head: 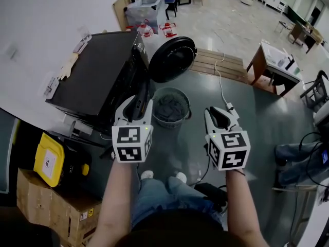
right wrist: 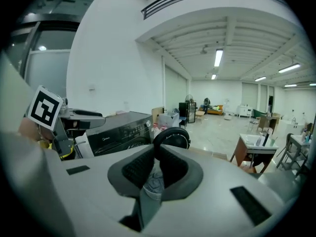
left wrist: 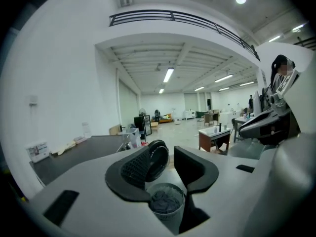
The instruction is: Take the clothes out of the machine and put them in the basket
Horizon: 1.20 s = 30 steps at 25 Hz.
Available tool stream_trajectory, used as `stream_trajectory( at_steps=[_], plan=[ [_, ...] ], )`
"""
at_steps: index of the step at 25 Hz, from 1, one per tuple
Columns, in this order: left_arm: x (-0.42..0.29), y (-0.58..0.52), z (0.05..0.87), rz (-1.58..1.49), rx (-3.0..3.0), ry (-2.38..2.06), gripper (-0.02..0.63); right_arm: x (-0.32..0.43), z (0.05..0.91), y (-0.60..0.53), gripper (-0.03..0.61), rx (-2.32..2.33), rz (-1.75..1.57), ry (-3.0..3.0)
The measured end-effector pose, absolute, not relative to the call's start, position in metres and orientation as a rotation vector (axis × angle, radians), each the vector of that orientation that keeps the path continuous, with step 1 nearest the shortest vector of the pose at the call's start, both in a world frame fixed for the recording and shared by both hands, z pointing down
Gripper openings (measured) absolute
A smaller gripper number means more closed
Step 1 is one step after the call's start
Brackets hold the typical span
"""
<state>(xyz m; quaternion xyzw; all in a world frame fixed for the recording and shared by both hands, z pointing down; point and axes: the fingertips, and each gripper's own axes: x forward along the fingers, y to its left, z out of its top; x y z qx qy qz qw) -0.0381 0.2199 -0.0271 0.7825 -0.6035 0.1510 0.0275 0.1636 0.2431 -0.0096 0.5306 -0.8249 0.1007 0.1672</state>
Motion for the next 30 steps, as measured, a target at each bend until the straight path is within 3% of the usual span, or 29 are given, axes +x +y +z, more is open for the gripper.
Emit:
stream_trajectory(
  at_steps=[1, 2, 9, 30],
  plan=[
    [-0.040, 0.222, -0.034, 0.459, 2.436, -1.887, 0.109, 0.161, -0.017, 0.244, 0.004, 1.523, 0.250, -2.355],
    [-0.042, 0.224, -0.040, 0.461, 2.459, -1.905, 0.003, 0.158, -0.023, 0.245, 0.002, 1.530, 0.220, -2.367],
    [-0.051, 0.238, -0.072, 0.474, 2.684, -1.889, 0.002, 0.131, -0.062, 0.252, 0.002, 1.571, 0.087, -2.443],
    [-0.131, 0.239, -0.186, 0.085, 2.846, -1.975, 0.002, 0.079, -0.167, 0.262, 0.002, 1.750, -0.259, -2.457]
  ],
)
